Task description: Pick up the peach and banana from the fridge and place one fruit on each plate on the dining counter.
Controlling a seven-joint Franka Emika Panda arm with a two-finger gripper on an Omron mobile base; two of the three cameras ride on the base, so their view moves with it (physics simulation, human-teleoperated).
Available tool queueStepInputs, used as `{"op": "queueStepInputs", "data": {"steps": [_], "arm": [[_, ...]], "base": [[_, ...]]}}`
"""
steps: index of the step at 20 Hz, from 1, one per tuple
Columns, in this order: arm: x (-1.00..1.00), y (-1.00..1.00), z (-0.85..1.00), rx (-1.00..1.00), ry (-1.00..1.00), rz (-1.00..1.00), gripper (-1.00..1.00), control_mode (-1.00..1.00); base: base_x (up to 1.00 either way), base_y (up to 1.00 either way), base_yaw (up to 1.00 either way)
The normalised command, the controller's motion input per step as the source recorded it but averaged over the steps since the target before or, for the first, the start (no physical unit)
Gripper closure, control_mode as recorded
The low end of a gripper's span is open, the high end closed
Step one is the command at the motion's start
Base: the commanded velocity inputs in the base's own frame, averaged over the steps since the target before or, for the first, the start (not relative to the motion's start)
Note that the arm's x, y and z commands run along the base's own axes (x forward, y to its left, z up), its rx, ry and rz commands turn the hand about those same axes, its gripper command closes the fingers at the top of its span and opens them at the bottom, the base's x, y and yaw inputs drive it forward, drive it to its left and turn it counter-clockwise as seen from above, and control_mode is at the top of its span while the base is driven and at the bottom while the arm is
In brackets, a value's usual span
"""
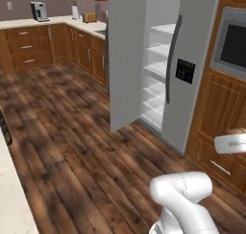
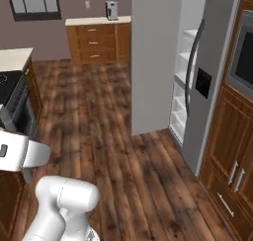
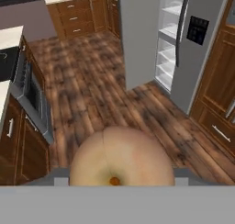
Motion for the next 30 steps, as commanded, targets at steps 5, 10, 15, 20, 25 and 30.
{"op": "queueStepInputs", "data": {"steps": [5, 10, 15, 20, 25, 30], "arm": [[0.00, 0.00, 0.00, 0.00, 0.00, 0.00, 1.00, 1.00], [0.00, 0.00, 0.00, 0.00, 0.00, 0.00, 1.00, 1.00], [0.00, 0.00, 0.00, 0.00, 0.00, 0.00, 1.00, 1.00], [0.00, 0.00, 0.00, 0.00, 0.00, 0.00, 1.00, 1.00], [0.00, 0.00, 0.00, 0.00, 0.00, 0.00, 1.00, 1.00], [0.00, 0.00, 0.00, 0.00, 0.00, 0.00, 1.00, 1.00]], "base": [[-1.00, -0.13, 0.37], [-1.00, -0.03, 0.34], [-1.00, 0.28, 0.26], [-0.50, 0.83, 0.19], [0.00, 1.00, 0.08], [0.00, 1.00, 0.03]]}}
